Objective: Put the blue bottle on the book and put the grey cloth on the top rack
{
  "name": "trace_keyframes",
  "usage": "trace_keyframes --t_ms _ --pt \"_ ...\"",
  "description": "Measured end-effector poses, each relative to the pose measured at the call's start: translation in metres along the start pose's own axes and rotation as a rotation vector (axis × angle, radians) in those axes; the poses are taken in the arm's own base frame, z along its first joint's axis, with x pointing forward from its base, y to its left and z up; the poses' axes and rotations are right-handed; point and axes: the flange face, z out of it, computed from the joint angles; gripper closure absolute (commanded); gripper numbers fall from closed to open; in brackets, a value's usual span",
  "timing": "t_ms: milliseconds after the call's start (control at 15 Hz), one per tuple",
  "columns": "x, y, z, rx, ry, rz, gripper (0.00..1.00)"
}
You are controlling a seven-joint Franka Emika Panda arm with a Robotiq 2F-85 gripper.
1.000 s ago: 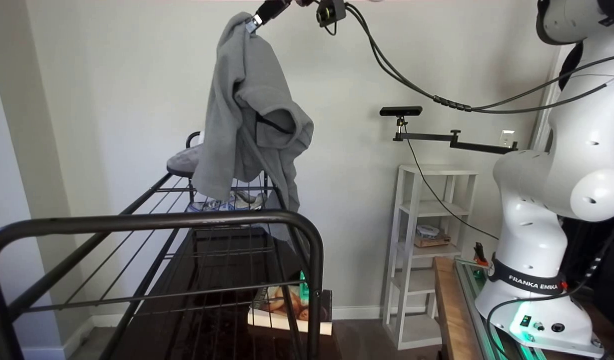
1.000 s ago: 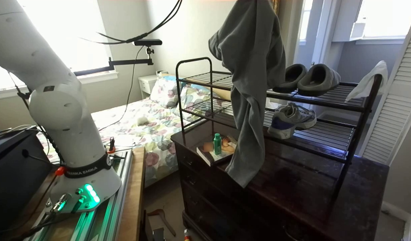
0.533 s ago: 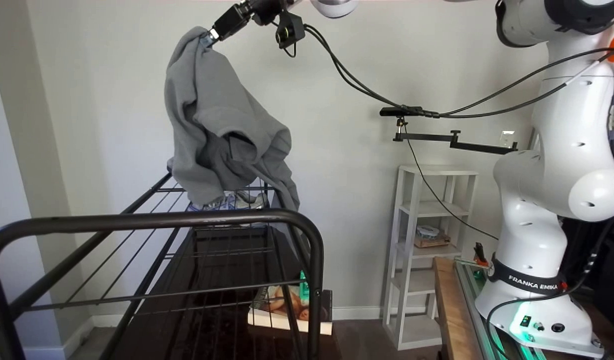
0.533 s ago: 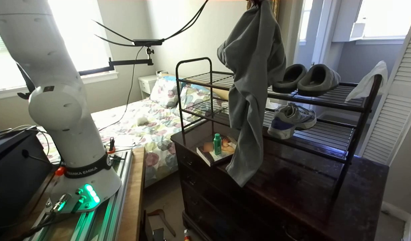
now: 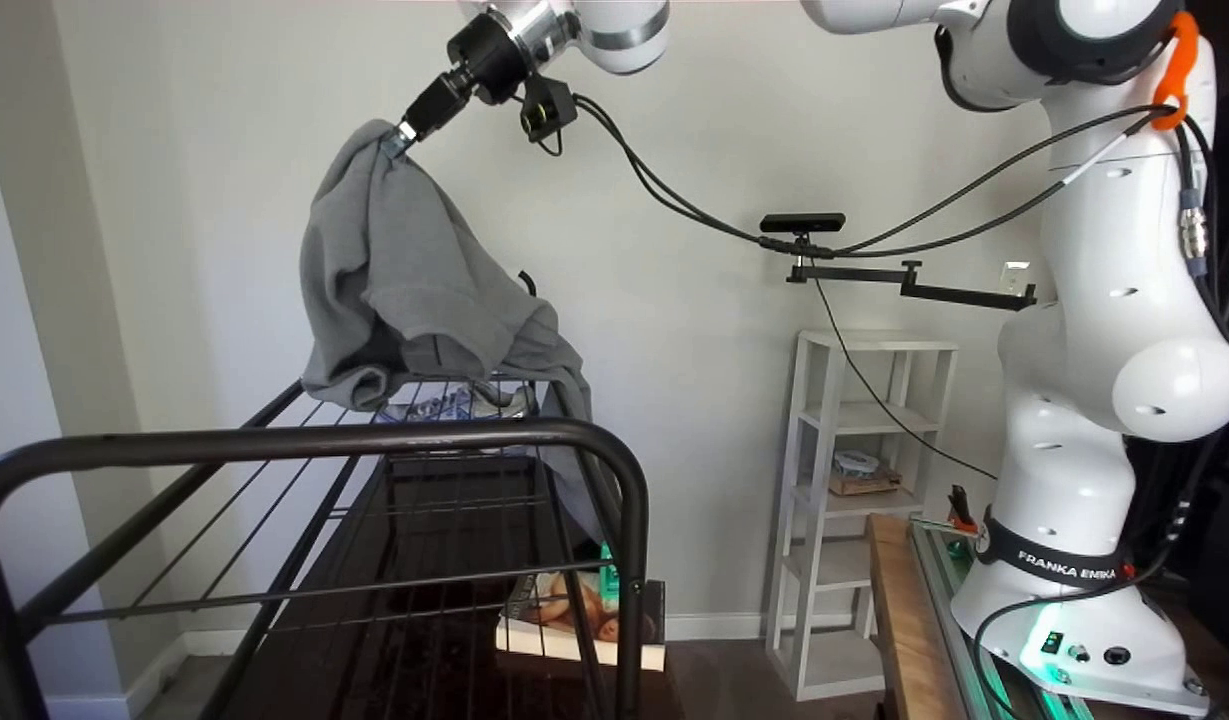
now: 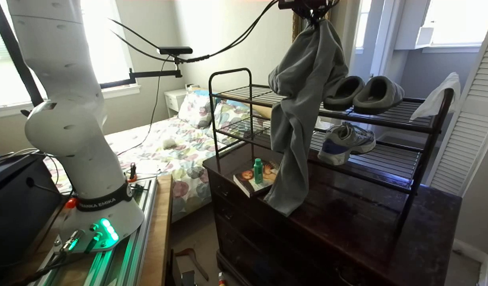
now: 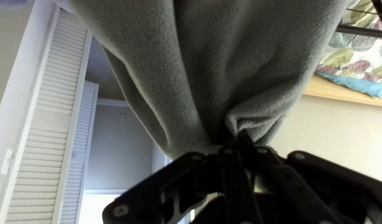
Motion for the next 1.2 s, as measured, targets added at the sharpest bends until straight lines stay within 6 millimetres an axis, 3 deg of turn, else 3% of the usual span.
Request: trace_keyframes --t_ms 133,200,267,600,933,1200 --pt "-0.007 0.003 0.017 0.015 -0.02 0.009 0.98" --pt "-0.009 0.004 0.025 0.024 -0.028 0.011 0.77" --pt "-0.011 0.004 0.033 0.032 -0.036 0.013 0.68" --pt "-0.018 0.002 0.052 0.057 -0.057 0.016 0.33" --pt "-0.008 -0.009 0.044 0.064 -0.041 0.0 0.0" --pt "-0.012 -0.015 0.021 0.048 -0.042 0.007 0.0"
